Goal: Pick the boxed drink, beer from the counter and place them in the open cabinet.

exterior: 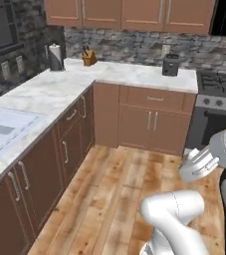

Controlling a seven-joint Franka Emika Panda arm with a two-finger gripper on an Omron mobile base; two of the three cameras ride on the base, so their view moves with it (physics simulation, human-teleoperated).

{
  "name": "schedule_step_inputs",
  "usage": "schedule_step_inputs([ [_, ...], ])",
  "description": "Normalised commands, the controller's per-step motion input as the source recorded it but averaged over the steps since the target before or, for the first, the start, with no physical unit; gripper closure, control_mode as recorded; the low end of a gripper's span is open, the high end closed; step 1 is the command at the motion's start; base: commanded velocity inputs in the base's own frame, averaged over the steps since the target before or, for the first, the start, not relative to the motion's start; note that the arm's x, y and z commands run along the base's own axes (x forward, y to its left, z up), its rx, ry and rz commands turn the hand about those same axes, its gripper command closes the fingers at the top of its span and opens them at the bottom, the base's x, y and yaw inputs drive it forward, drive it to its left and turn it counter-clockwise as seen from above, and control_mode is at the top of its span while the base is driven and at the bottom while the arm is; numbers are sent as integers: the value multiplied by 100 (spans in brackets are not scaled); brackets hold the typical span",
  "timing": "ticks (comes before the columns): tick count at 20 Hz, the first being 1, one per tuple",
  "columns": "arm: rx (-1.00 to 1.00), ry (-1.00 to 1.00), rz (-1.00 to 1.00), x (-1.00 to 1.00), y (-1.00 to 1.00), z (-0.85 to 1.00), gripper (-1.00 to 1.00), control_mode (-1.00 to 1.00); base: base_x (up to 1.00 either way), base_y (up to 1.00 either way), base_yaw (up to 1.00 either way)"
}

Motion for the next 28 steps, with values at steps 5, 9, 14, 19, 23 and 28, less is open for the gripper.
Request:
schedule_step_inputs([
  [5,0,0,0,0,0,0,100,100,0,0,60],
  [9,0,0,0,0,0,0,100,100,0,0,61],
  [14,0,0,0,0,0,0,100,100,0,0,59],
  [19,0,0,0,0,0,0,100,100,0,0,59],
  [23,0,0,0,0,0,0,100,100,0,0,59],
  [28,0,0,0,0,0,0,100,100,0,0,59],
])
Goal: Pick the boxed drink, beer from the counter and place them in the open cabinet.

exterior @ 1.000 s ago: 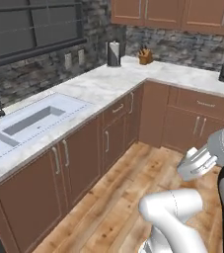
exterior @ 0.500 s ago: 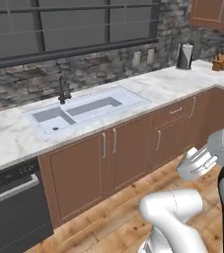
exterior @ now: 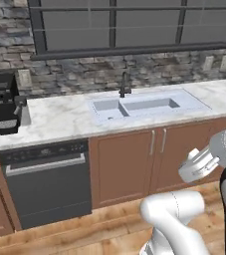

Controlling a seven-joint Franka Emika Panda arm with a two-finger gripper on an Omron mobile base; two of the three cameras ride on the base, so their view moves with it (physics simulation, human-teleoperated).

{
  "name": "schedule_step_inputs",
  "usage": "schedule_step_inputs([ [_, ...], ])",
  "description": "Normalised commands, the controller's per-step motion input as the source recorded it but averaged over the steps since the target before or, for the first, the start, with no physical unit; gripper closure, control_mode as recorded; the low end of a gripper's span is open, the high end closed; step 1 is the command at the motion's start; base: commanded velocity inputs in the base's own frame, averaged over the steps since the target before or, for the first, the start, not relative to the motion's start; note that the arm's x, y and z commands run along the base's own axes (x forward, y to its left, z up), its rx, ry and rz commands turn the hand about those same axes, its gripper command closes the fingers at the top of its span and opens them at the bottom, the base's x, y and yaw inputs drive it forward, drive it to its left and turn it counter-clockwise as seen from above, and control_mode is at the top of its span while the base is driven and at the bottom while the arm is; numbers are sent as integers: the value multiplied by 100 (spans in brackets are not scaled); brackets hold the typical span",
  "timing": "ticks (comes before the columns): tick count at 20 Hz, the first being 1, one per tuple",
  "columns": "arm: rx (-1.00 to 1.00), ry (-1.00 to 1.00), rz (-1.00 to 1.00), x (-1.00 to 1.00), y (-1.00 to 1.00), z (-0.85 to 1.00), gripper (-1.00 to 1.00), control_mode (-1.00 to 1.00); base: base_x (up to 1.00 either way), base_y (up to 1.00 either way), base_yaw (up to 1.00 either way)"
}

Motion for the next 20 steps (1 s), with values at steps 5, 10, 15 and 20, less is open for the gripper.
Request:
schedule_step_inputs([
  [5,0,0,0,0,0,0,100,100,0,0,57],
  [10,0,0,0,0,0,0,100,100,0,1,38],
  [15,0,0,0,0,0,0,100,100,1,34,6],
  [20,0,0,0,0,0,0,100,100,14,65,0],
])
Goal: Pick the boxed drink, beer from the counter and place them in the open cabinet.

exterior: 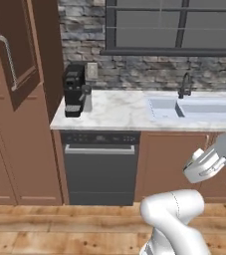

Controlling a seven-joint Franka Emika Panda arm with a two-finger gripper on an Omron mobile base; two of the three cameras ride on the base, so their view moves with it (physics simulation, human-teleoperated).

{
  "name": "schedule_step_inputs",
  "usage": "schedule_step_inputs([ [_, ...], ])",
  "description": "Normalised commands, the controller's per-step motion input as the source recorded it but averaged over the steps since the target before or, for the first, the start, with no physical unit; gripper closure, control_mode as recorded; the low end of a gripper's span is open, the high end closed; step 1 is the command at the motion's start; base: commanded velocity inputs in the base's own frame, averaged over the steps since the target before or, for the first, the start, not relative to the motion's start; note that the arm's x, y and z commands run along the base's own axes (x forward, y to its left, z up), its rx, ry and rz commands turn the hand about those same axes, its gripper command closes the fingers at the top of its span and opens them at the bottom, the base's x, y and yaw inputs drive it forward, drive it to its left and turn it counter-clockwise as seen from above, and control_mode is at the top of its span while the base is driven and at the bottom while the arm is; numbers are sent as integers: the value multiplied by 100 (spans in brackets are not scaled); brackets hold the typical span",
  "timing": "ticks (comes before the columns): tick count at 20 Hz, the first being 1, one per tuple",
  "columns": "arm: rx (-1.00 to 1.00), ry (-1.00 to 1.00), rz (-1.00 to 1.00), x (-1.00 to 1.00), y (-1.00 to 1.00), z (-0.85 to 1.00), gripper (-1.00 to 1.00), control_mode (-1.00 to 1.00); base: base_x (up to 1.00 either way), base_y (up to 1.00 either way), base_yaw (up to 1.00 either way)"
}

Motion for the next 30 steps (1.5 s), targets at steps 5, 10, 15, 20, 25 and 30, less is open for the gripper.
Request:
schedule_step_inputs([
  [5,0,0,0,0,0,0,100,100,11,79,0],
  [10,0,0,0,0,0,0,100,100,0,73,0],
  [15,0,0,0,0,0,0,100,100,0,77,0],
  [20,0,0,0,0,0,0,100,100,0,76,0],
  [25,0,0,0,0,0,0,100,100,0,70,0],
  [30,0,0,0,0,0,0,100,100,0,61,-2],
])
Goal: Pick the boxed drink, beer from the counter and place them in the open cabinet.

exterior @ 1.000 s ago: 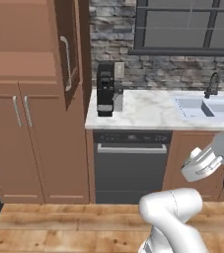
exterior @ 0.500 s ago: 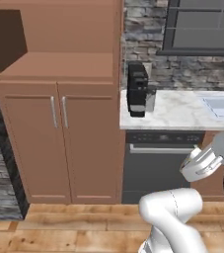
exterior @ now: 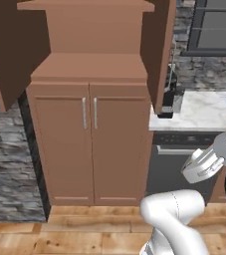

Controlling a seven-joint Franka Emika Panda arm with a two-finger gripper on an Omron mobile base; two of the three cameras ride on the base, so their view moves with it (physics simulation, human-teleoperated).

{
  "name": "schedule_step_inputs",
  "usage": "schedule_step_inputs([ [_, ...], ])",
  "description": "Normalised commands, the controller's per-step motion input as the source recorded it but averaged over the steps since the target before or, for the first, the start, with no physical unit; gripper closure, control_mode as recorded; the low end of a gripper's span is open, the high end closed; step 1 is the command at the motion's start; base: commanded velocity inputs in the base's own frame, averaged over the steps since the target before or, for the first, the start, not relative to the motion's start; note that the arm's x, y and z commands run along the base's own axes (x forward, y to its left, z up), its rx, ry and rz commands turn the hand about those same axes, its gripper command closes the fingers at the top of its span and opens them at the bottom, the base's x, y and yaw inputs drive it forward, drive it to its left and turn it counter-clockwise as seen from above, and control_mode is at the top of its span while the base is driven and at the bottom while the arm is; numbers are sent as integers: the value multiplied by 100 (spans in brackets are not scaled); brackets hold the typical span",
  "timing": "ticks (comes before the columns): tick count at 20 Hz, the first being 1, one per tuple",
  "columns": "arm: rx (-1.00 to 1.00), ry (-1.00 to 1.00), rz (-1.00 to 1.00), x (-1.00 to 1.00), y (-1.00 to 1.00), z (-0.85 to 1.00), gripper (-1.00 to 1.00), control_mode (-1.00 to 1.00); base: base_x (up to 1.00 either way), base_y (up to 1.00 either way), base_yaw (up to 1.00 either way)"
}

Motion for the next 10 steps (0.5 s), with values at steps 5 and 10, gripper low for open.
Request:
schedule_step_inputs([
  [5,0,0,0,0,0,0,100,100,0,58,-2],
  [10,0,0,0,0,0,0,100,100,0,58,-1],
])
